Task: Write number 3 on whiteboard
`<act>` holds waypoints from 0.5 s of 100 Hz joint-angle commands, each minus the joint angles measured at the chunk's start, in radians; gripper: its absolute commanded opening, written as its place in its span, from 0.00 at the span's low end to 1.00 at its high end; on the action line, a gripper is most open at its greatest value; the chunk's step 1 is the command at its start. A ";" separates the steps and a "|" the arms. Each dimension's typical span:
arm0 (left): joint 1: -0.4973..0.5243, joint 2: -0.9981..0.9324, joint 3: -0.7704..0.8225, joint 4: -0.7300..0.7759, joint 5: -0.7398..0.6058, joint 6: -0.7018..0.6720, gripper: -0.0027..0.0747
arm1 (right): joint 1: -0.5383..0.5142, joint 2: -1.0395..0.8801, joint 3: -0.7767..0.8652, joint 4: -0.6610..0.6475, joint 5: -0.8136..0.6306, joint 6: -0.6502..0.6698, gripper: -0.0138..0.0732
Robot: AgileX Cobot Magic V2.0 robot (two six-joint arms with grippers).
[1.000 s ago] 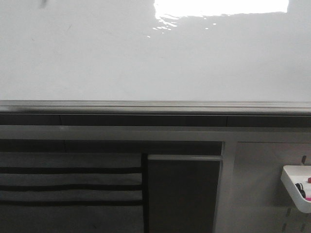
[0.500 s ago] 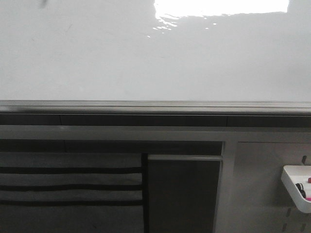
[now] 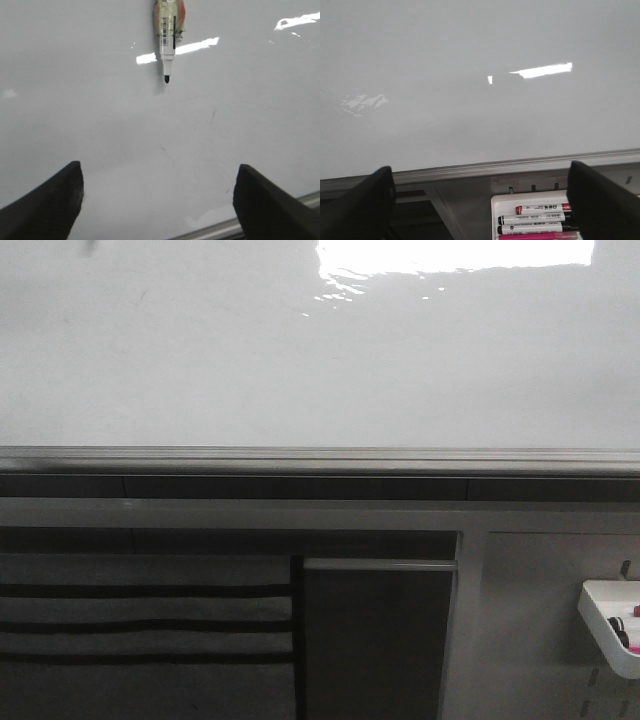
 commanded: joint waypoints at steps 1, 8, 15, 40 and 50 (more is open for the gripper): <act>-0.008 0.081 -0.111 -0.008 -0.082 0.001 0.76 | -0.006 0.016 -0.034 0.002 -0.070 -0.008 0.88; -0.008 0.152 -0.171 -0.012 -0.082 0.001 0.76 | -0.006 0.016 -0.034 0.002 -0.070 -0.008 0.88; -0.008 0.214 -0.227 -0.022 -0.081 0.001 0.76 | -0.006 0.016 -0.034 0.002 -0.070 -0.008 0.88; -0.036 0.370 -0.380 -0.015 -0.086 0.011 0.76 | -0.006 0.016 -0.034 0.002 -0.070 -0.008 0.88; -0.048 0.413 -0.422 -0.002 -0.101 0.011 0.76 | -0.006 0.016 -0.034 0.002 -0.070 -0.008 0.88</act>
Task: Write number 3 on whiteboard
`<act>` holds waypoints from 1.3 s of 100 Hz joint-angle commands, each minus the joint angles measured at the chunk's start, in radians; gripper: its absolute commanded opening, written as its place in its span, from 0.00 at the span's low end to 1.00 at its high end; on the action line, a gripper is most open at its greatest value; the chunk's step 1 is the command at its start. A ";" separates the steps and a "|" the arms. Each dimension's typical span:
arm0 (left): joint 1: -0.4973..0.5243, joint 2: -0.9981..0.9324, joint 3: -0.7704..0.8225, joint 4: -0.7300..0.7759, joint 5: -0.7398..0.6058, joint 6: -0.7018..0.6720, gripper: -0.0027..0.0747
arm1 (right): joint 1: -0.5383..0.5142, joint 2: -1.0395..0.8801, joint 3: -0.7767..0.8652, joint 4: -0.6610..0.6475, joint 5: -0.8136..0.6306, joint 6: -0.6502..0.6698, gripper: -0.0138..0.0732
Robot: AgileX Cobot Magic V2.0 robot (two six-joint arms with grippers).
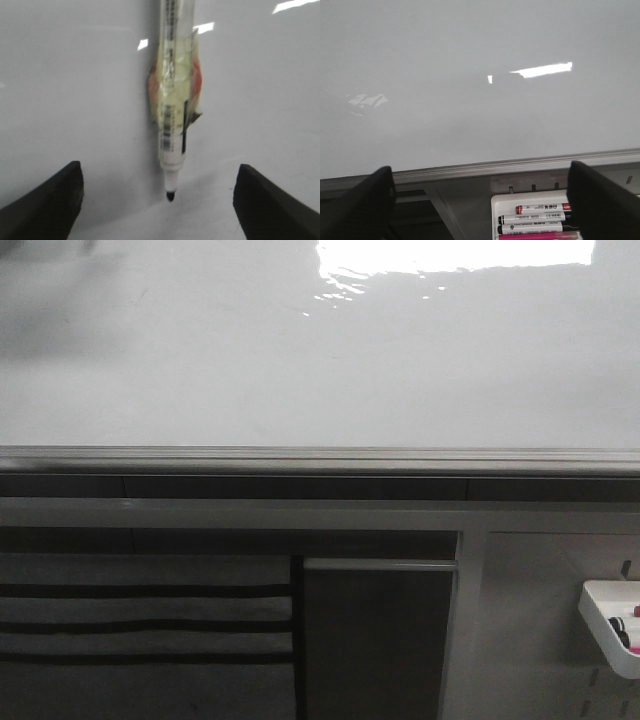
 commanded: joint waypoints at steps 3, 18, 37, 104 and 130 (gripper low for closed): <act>-0.014 0.005 -0.072 -0.001 -0.091 0.004 0.76 | -0.006 0.016 -0.034 0.002 -0.072 -0.008 0.88; -0.014 0.046 -0.096 0.000 -0.099 0.004 0.76 | -0.006 0.016 -0.034 0.002 -0.074 -0.008 0.88; -0.014 0.046 -0.096 0.000 -0.145 0.004 0.57 | -0.006 0.016 -0.034 0.002 -0.074 -0.008 0.88; -0.014 0.011 -0.096 -0.012 -0.024 0.004 0.04 | -0.006 0.016 -0.056 0.027 -0.006 -0.010 0.88; -0.014 -0.105 -0.096 -0.046 0.363 0.173 0.01 | 0.026 0.127 -0.194 0.288 0.219 -0.360 0.88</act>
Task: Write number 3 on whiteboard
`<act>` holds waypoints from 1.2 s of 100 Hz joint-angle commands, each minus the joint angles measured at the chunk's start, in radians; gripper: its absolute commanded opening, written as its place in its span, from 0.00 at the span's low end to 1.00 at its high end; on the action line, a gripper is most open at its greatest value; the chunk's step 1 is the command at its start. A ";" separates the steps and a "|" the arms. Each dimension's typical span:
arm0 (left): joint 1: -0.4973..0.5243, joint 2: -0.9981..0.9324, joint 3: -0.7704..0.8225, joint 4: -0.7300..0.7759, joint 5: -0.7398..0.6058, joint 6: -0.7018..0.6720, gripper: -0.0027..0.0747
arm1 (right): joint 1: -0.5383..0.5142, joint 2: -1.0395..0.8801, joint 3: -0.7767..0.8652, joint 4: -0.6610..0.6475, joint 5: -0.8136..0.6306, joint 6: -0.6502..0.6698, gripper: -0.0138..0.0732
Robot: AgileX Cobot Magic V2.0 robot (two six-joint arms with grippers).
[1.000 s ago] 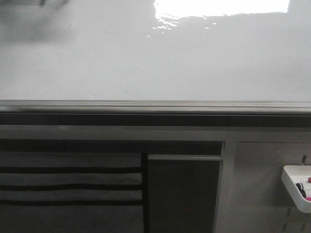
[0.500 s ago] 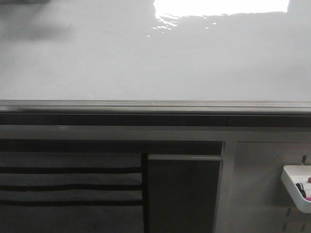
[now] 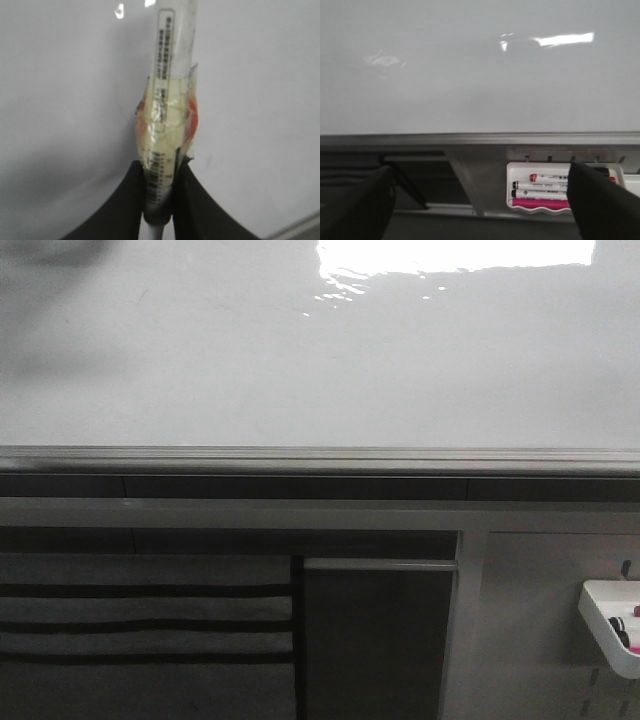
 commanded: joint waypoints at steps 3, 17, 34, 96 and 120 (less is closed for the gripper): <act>-0.005 -0.099 -0.034 -0.063 0.153 0.098 0.01 | 0.017 0.081 -0.086 0.162 0.030 -0.217 0.88; -0.005 -0.171 -0.022 -0.167 0.317 0.159 0.01 | 0.021 0.183 -0.145 0.420 0.151 -0.508 0.88; -0.005 -0.296 0.127 -0.265 0.302 0.173 0.01 | 0.022 0.292 -0.205 0.682 0.315 -0.746 0.88; -0.156 -0.444 0.458 -0.613 0.378 0.699 0.01 | 0.566 0.761 -0.579 0.393 0.353 -0.841 0.76; -0.337 -0.394 0.456 -0.595 0.240 0.700 0.01 | 0.616 0.835 -0.664 0.425 0.364 -0.841 0.69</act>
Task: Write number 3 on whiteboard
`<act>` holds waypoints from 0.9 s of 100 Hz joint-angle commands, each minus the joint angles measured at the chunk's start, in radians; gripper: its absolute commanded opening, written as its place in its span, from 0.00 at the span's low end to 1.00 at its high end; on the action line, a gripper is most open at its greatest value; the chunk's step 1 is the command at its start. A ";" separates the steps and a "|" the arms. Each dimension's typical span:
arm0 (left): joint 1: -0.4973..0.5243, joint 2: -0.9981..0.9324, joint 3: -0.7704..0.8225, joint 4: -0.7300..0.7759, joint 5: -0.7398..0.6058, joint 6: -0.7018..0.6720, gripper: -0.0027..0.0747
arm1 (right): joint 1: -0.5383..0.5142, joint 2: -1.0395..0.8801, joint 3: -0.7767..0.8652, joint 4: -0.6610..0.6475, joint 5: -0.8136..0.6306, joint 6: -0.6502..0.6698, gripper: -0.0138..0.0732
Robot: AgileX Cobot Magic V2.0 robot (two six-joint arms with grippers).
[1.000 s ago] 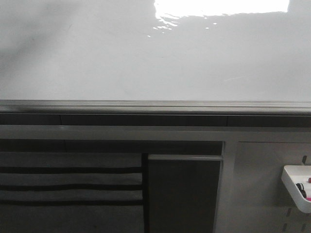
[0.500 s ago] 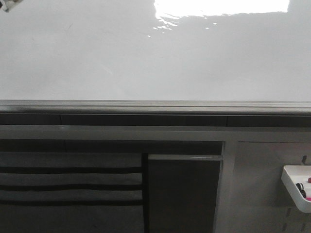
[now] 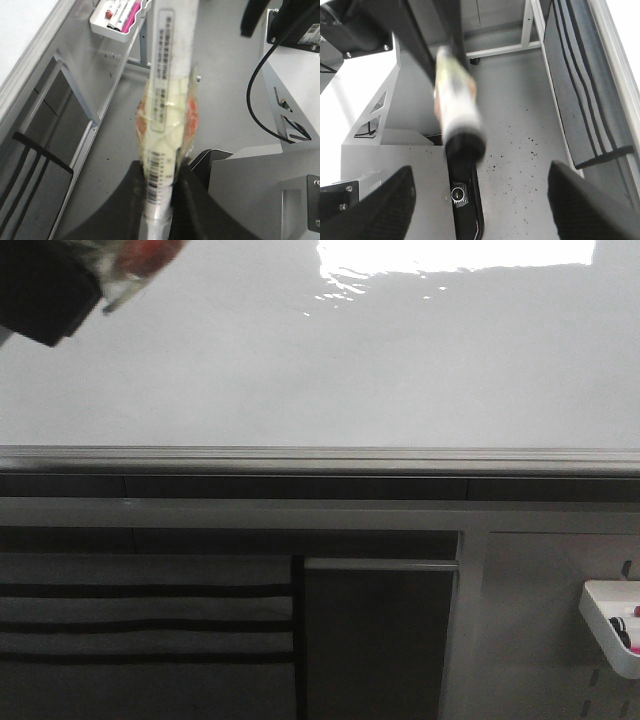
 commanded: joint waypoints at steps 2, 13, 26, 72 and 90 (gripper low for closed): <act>-0.058 0.007 -0.027 -0.043 -0.091 0.002 0.01 | 0.023 -0.014 -0.043 0.045 -0.021 -0.017 0.69; -0.107 0.029 -0.035 -0.035 -0.130 0.009 0.01 | 0.044 -0.014 -0.043 0.048 -0.021 -0.017 0.69; -0.128 0.050 -0.058 -0.028 -0.123 0.009 0.01 | 0.048 -0.014 -0.043 0.048 -0.018 -0.017 0.69; -0.128 0.052 -0.068 0.004 -0.121 0.009 0.01 | 0.048 -0.014 -0.043 0.030 0.009 -0.017 0.41; -0.128 0.052 -0.068 0.004 -0.123 0.009 0.01 | 0.048 -0.014 -0.043 0.030 0.009 -0.017 0.25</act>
